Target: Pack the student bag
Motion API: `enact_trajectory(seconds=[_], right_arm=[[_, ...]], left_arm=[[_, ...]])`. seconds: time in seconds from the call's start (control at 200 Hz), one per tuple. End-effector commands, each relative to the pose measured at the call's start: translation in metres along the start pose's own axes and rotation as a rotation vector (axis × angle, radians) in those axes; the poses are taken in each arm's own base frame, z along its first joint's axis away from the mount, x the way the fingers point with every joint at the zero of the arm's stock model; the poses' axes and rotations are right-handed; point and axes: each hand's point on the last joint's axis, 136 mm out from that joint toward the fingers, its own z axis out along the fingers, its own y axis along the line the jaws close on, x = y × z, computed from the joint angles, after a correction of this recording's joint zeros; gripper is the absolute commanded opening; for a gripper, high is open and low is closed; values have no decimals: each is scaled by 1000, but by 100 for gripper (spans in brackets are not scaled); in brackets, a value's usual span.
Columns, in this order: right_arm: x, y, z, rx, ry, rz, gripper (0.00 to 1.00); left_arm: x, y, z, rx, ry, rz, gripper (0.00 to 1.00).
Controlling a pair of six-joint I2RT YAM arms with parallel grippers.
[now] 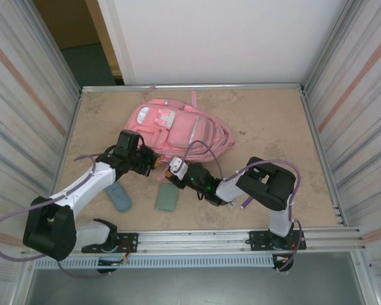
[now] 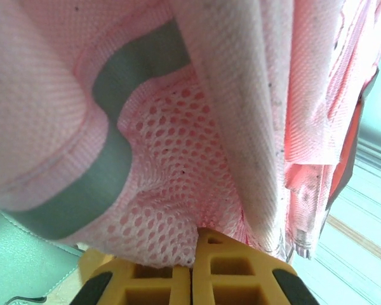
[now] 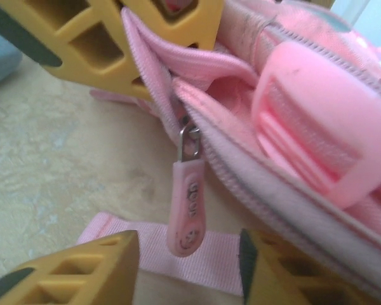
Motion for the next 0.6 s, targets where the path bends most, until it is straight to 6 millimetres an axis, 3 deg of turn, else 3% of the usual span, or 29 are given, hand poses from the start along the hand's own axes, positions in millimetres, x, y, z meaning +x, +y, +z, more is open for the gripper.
enact_trajectory(seconds=[0.0,0.286,0.381,0.596], right_arm=[[-39,-4,-3,18,-163,34,37],[-64,8,-3,59,-235,31,28],[-63,13,0,77,-242,34,17],[-52,-9,-2,213,-226,42,5]], left_arm=[[9,0,-5,24,17,9,0],[15,9,11,10,80,-35,0],[17,3,12,5,95,-31,0],[15,-14,7,16,81,7,0]])
